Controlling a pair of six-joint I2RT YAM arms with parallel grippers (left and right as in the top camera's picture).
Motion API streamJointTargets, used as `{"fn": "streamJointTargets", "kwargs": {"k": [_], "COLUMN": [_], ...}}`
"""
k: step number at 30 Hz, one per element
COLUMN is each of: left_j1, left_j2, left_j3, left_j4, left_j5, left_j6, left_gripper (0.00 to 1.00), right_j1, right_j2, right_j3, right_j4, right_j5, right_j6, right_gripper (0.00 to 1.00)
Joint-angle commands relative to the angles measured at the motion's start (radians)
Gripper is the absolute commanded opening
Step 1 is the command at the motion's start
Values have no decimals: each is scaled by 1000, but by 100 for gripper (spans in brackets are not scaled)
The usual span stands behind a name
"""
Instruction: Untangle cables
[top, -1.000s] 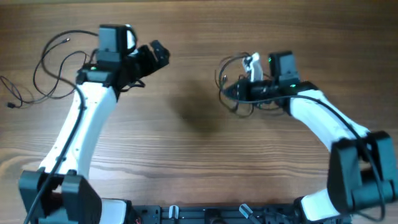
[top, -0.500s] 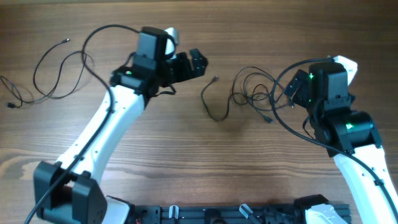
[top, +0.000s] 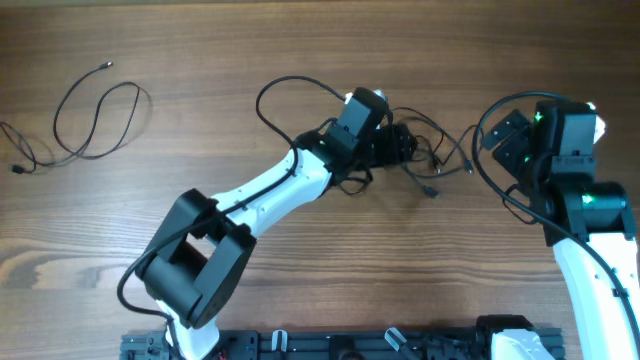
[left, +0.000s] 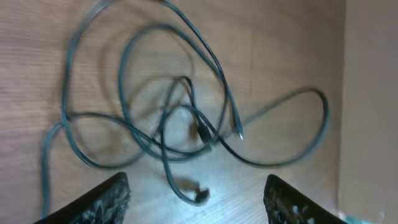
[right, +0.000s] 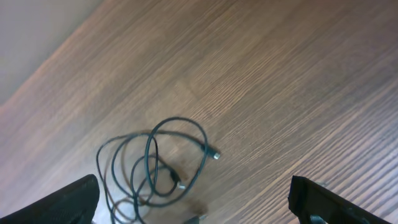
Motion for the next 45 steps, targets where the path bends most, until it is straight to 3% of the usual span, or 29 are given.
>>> {"fn": "streamJointTargets", "kwargs": {"k": [1,3,5,9,13,14,15,16,18,19,22,24,26,29,30,31,34,36,39,45], "left_j1": [19,23,10,1,-6,-11,-19,-23,-22,-18,11,11,13,25,26,23,13,13,10,10], "left_j2": [14,19,37,98,100,100,100,100,100,100,100,100,100,112,114,116,151,190,257,293], "left_j3": [3,3,3,3,3,3,3,3,6,18,79,112,225,357,372,372,371,371,371,371], "left_j4": [1,-6,-4,-3,-19,-20,-21,-7,68,49,-200,-250,-363,-521,-546,-551,-551,-546,-541,-526], "left_j5": [-77,-51,-23,16,-142,-192,-229,-244,-268,-290,-327,-357,-363,-359,-338,-333,-333,-304,-117,-55], "left_j6": [-175,-462,-722,-1094,-1158,-1138,-1135,-1017,-686,-616,-552,-446,-187,85,277,433,656,776,1220,1521], "left_gripper": [85,100,100,96,100,99,91,87,89,99,99,99,99,99,99,99,97,89,100,100], "right_j1": [-3,-3,-3,-3,-3,-3,-3,-3,-3,-3,-3,-3,-3,-3,-3,-3,-3,-3,-3,-3], "right_j2": [-15,-10,3,15,18,20,25,30,47,58,84,93,97,97,97,97,97,97,97,97], "right_j3": [-6,-7,-7,-8,-8,-8,-8,-8,-8,-8,-8,-8,-8,-8,-8,-8,-8,-8,-8,-8], "right_j4": [-28,-31,-31,-41,-40,-40,-40,-40,-40,-40,-38,-35,-35,-37,-37,-37,-48,-49,-55,-63], "right_j5": [-43,-43,-43,-43,-43,-43,-43,-43,-43,-43,-43,-44,-44,-48,-62,-71,-74,-73,-73,-72], "right_j6": [-58,-58,-58,-59,-58,-59,-59,-59,-60,-77,-76,-74,-75,-74,-74,-74,-76,-75,-77,-77], "right_gripper": [100,100,100,100,100,100,100,100,100,100,100,100,100,100,100,100,100,100,100,100]}}
